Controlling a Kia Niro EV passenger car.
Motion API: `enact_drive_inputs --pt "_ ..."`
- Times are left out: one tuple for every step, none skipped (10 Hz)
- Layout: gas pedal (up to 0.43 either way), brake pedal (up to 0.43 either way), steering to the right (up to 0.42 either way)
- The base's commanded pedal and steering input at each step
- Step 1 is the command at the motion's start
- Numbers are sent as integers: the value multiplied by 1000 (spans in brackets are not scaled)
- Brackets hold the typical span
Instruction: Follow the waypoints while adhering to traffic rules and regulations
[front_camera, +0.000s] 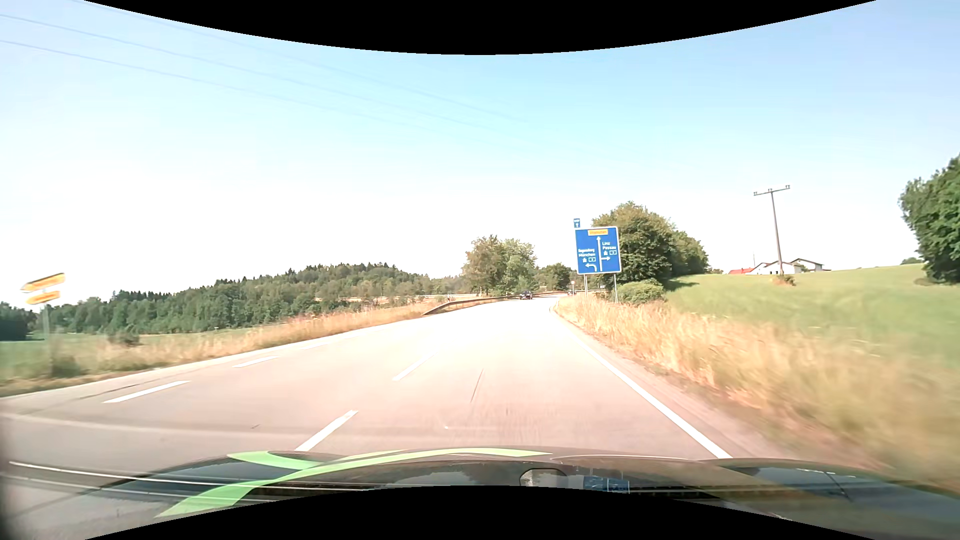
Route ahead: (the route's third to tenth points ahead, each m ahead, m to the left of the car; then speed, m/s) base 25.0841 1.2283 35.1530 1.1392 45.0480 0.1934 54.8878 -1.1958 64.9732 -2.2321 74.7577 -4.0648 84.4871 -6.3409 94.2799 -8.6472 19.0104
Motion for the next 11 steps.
enact_drive_inputs --pt "177 0 11" --pt "177 0 10" --pt "177 0 10" --pt "177 0 9" --pt "177 0 9" --pt "177 0 9" --pt "197 0 9" --pt "209 0 9" --pt "220 0 9" --pt "228 0 10" --pt "240 0 11"
